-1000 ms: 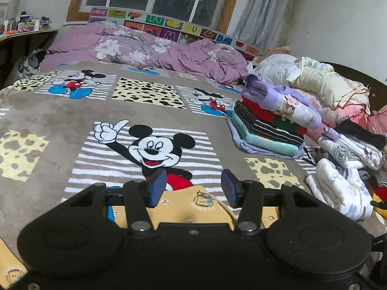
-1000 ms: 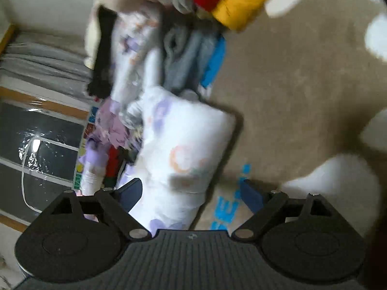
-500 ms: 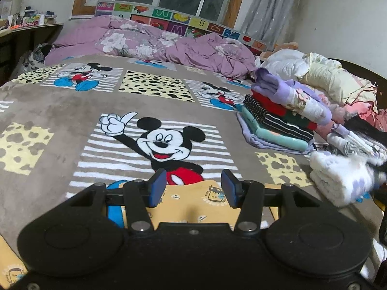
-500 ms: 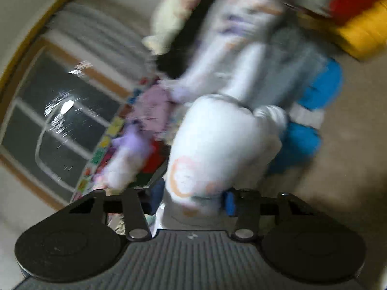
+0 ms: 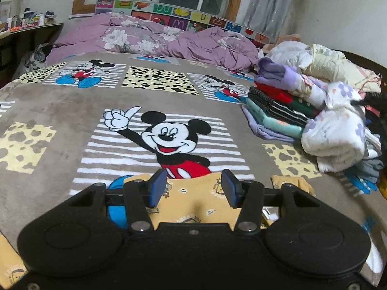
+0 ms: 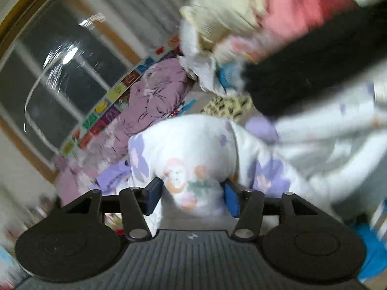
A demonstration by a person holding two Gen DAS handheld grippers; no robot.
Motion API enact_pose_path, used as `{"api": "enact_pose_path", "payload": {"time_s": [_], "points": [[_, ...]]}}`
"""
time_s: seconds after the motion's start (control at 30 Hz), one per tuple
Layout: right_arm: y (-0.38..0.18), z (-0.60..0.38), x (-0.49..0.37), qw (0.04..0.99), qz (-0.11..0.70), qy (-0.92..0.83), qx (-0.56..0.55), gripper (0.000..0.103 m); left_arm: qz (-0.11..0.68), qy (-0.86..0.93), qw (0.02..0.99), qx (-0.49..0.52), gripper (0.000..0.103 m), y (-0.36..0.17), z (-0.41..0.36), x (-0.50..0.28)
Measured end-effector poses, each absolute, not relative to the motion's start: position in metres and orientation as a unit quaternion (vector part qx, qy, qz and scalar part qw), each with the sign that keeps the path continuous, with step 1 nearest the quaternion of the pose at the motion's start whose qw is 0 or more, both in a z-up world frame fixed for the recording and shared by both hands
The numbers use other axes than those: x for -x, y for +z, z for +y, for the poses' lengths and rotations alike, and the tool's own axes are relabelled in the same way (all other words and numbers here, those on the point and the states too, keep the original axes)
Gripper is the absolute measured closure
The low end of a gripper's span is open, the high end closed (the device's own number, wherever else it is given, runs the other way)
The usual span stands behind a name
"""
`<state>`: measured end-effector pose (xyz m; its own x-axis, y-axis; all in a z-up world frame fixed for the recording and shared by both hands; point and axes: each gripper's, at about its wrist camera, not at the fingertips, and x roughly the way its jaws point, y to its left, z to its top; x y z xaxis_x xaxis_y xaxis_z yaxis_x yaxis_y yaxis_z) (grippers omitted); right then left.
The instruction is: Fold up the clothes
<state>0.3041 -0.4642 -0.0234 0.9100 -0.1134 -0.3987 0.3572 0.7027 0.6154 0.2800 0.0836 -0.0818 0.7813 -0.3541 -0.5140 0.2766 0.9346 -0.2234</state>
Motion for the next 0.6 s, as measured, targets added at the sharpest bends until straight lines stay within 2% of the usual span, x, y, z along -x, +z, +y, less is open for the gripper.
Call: {"api": "enact_pose_path", "payload": {"time_s": [0.17,0.23,0.33,0.47,0.6], "points": [[-0.036,-0.459,-0.276,0.928,0.169,-0.149,-0.296,0.04,0.283,-0.171,0.941,0.066,0.054,-0.079,0.083,-0.277],[-0.043,-0.46,-0.273,0.936,0.18,-0.129,-0.273,0.055,0.281,-0.173,0.942,0.065,0.054,-0.078,0.083,-0.276],[-0.042,-0.458,-0.28,0.95,0.211,-0.108,-0.204,0.066,0.28,-0.17,0.943,0.065,0.053,-0.078,0.084,-0.275],[-0.019,-0.44,-0.3,0.969,0.229,-0.084,-0.038,0.071,0.291,-0.161,0.941,0.058,0.052,-0.085,0.086,-0.279],[-0.007,-0.463,-0.319,0.967,0.212,-0.142,0.001,0.071,0.303,-0.155,0.939,0.043,0.053,-0.094,0.084,-0.283]]}}
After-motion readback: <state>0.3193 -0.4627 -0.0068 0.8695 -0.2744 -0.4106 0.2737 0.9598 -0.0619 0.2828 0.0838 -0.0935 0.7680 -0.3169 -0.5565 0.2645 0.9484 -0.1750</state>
